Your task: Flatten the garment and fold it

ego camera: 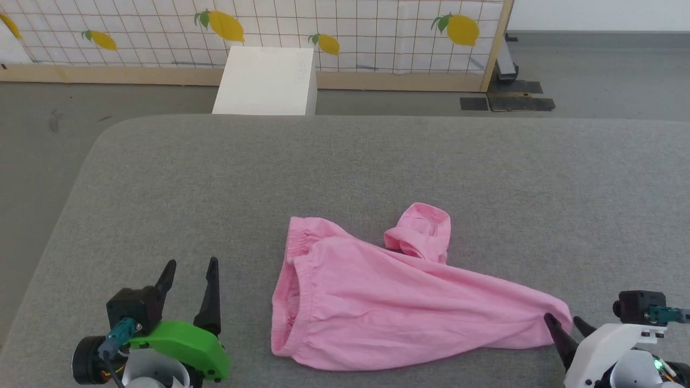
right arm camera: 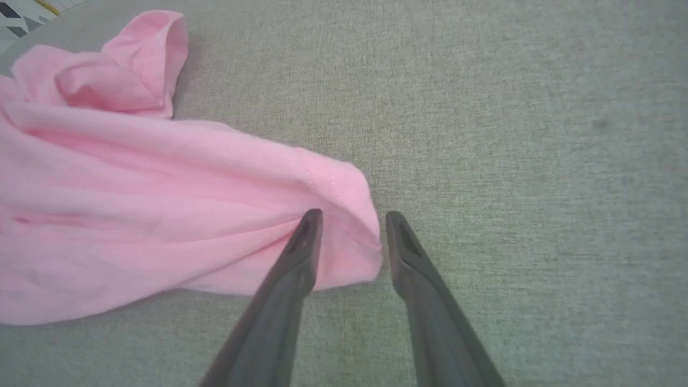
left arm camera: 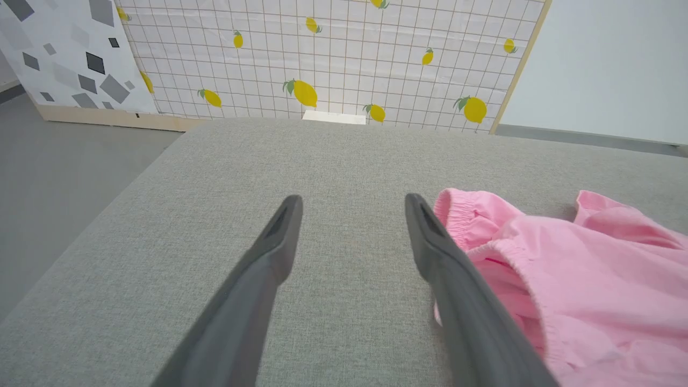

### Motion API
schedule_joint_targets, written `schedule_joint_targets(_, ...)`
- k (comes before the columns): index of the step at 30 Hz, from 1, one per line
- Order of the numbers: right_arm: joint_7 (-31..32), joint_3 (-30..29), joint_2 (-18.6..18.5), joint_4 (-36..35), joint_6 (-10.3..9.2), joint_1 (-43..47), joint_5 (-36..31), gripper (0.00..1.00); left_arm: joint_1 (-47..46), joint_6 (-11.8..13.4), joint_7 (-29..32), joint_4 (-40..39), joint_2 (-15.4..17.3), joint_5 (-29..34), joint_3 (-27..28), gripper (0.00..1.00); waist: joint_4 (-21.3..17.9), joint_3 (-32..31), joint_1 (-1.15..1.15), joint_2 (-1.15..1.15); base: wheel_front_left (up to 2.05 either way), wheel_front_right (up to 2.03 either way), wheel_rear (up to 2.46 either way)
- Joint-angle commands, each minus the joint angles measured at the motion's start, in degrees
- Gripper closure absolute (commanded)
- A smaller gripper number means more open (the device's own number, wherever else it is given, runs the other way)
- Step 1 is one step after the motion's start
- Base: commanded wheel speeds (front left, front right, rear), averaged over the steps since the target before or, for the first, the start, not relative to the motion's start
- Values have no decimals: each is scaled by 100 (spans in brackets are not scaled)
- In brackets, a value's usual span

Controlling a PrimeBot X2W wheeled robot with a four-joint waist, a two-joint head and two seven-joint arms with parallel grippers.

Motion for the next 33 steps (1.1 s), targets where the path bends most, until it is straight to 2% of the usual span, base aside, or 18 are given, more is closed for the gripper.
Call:
schedule_joint_targets(1, -170, -1, 21, 3, -6, 6, -36, 0, 134, -5, -3, 11, -19, -56, -11, 0, -14, -49, 0, 40, 0, 0, 0)
schedule_joint_targets(6, -836, -152, 133, -150, -6, 257, -274, 0, 278, 45, 4, -28, -52, -72, -70, 0, -29, -213, 0, 40, 0, 0, 0)
schedule_joint_targets(11, -1099, -294, 293, -426, -6, 518, -622, 0, 319, -39, 227, -182, -39, -66, -287, 0, -59, -358, 0, 40, 0, 0, 0)
schedule_joint_targets(20, -769, -351, 553, -1078, -6, 873, -936, 0, -30, -632, 1360, -225, -109, -157, -1125, 0, -145, -493, 0, 40, 0, 0, 0)
schedule_joint_targets(26, -549, -258, 611, -1515, -6, 1013, -1030, 0, -500, -998, 1946, 325, -298, -188, -1517, 0, -293, -403, 0, 40, 0, 0, 0)
schedule_joint_targets(33, -385, -193, 619, -1774, -6, 1023, -1033, 0, -889, -1260, 2265, 963, -416, -298, -1618, 0, -464, -198, 0, 40, 0, 0, 0)
